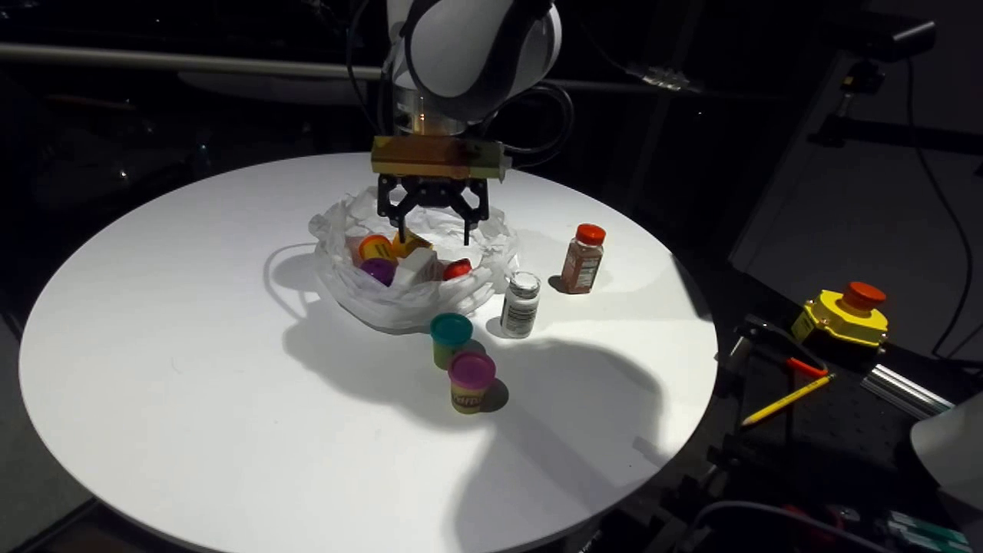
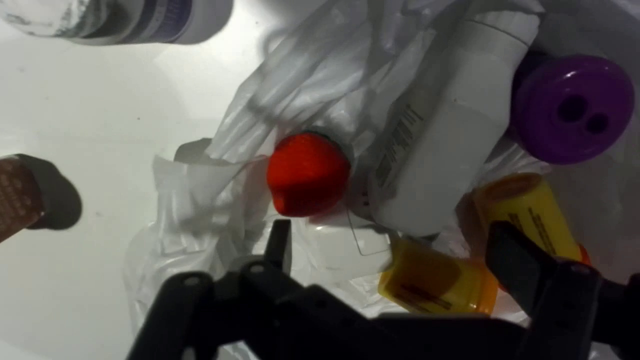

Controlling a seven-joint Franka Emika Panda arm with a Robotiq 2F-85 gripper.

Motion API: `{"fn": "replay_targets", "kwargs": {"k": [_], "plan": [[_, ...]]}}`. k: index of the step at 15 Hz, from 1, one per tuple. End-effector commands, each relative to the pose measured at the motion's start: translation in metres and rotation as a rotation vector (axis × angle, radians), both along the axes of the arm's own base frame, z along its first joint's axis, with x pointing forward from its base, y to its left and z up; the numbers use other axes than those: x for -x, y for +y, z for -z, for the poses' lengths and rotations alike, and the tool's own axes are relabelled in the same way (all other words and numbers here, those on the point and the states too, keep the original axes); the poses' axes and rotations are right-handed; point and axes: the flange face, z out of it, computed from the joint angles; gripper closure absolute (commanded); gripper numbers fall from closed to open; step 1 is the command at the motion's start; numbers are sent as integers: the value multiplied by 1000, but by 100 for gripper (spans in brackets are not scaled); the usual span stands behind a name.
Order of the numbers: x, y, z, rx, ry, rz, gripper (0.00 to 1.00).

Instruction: Remove all the objects from the white plastic bag and put them on the table

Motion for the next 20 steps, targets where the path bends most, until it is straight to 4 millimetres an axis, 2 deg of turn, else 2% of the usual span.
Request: {"fn": "replay_targets", "kwargs": {"k": [1, 5, 6, 7, 8, 10, 15, 18, 20], "plan": [[-24, 10, 7, -48, 3, 51, 0], [-27, 16, 16, -74, 15, 81, 0], [-28, 16, 17, -74, 17, 88, 25], [-28, 15, 18, -76, 20, 94, 27], [-28, 13, 17, -76, 20, 103, 34], [-27, 11, 14, -84, 14, 117, 51], [-22, 11, -4, -81, -10, 148, 88], [-18, 11, -19, -86, -32, 170, 89], [-15, 12, -43, -84, -71, 175, 89]]}}
